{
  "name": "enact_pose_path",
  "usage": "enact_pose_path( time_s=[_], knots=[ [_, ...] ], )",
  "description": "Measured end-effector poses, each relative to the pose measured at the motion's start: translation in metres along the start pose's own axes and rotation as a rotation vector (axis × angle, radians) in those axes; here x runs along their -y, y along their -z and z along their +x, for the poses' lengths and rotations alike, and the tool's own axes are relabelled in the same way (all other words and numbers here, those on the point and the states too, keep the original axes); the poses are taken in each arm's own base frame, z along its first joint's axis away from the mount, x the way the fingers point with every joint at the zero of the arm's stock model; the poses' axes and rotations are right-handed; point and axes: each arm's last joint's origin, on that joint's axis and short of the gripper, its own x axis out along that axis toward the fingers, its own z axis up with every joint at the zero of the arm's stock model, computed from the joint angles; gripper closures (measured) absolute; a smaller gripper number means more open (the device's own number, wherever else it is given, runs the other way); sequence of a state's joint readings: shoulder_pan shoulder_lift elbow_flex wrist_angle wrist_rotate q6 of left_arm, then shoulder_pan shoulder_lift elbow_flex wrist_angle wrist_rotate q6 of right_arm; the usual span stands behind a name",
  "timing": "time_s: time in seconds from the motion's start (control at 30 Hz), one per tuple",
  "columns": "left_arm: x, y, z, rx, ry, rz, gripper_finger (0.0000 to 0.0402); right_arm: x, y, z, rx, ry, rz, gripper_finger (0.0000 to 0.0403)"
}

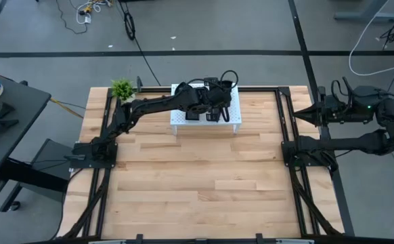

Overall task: Pick & Place Mini shaped plates
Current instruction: Stack the distorted square plate on top of the distorted square plate on the shelf

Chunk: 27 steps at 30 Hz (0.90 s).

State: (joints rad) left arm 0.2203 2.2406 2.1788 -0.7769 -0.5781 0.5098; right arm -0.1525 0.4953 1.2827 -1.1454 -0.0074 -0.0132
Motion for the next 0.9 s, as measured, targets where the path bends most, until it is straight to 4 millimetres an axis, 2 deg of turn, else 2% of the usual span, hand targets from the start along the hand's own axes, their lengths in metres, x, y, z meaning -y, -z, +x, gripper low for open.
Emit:
enact_pose_path(
  time_s=[0.9],
  knots=[
    [0.0001, 0.0005, 0.0008, -0.016, -0.022, 0.036, 0.0385, 0.0000, 0.0001, 0.0001, 0.000, 0.000, 0.000, 0.0383]
  ],
)
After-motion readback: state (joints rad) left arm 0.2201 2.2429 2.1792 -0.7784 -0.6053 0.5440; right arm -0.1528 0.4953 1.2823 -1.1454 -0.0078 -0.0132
